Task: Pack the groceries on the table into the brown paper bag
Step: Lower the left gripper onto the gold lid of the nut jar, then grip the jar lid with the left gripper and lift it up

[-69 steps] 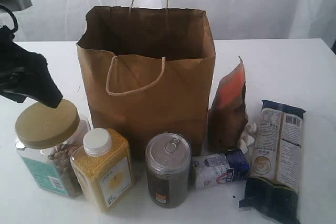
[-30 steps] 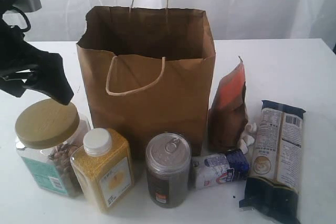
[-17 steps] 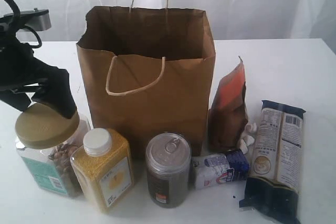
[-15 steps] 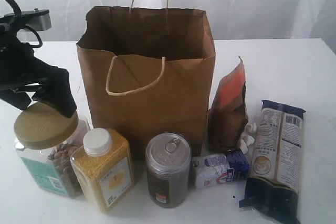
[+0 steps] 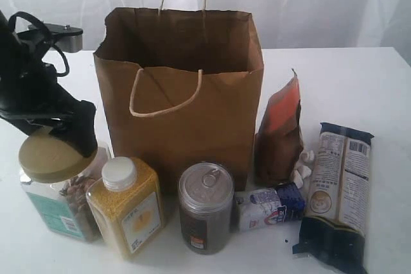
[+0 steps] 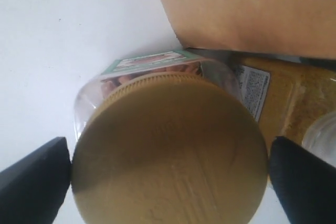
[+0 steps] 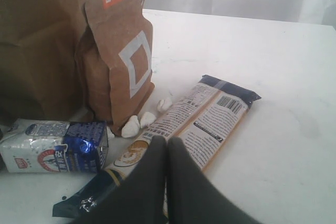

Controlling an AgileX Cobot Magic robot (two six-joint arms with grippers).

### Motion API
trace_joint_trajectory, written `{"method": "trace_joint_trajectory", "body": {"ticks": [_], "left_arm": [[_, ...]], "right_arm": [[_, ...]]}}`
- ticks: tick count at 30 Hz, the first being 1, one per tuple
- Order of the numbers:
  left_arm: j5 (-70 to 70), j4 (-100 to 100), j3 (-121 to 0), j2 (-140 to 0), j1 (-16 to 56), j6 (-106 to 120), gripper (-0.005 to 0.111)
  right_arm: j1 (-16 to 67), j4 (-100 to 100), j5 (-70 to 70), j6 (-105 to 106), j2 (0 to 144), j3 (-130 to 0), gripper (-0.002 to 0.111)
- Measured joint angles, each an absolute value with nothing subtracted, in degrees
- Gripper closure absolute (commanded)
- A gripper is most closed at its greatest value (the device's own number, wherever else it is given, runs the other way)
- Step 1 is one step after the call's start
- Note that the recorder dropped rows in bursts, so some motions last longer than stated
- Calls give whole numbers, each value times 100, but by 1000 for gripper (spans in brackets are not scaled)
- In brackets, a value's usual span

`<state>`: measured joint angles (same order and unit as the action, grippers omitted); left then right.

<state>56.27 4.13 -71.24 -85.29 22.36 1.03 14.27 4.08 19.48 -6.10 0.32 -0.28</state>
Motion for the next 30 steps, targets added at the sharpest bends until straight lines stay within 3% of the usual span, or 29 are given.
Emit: {"method": "trace_joint_trajectory", "body": {"ticks": [18,20,24,30], "left_arm": [[5944,139,-7263,-8802,2393,-276,5],[6035,139,-7263,-8806,2393,-379,18],[6148,225,-7263,-8806,2393,-398,57],[6439,420,-7391,-8806,2393,-286,100]], "right_arm": [[1427,408,1948,-610,32,-28,108],[1427,408,1948,-610,32,-28,108],[1427,408,1948,-610,32,-28,108],[1427,408,1948,-610,32,-28,108]]}}
